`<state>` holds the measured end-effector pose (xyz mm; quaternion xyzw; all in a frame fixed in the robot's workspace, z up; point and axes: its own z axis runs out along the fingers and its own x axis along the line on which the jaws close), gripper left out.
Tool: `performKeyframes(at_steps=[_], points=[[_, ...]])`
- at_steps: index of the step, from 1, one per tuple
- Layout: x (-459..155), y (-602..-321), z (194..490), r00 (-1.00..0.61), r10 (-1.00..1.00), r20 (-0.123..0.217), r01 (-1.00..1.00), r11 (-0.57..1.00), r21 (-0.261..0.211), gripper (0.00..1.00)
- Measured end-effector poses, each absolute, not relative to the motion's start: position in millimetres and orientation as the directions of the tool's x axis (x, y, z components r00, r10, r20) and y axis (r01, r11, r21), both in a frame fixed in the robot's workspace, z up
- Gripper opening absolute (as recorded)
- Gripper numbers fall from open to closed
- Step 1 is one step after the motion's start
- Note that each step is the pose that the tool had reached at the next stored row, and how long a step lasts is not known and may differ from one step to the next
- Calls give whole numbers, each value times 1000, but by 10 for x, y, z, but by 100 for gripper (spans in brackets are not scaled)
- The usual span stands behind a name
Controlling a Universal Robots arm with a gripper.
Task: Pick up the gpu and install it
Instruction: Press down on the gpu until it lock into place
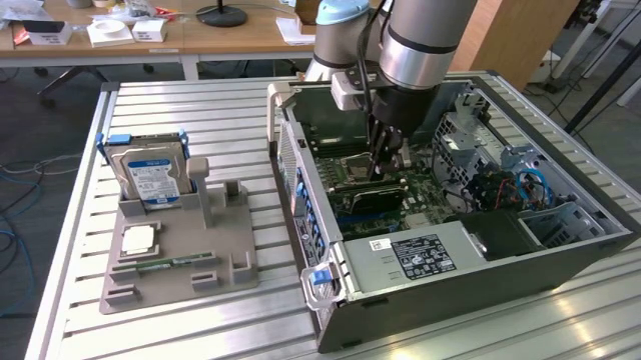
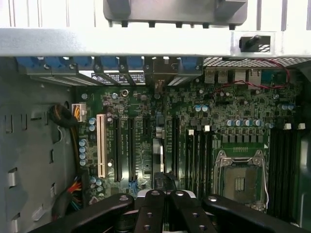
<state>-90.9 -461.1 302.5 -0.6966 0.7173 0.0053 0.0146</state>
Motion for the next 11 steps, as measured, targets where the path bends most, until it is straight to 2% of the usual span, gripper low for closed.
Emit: performKeyframes(at_steps=[11], points=[[-886, -4611, 2996, -29, -999, -30, -999, 30, -13, 10]])
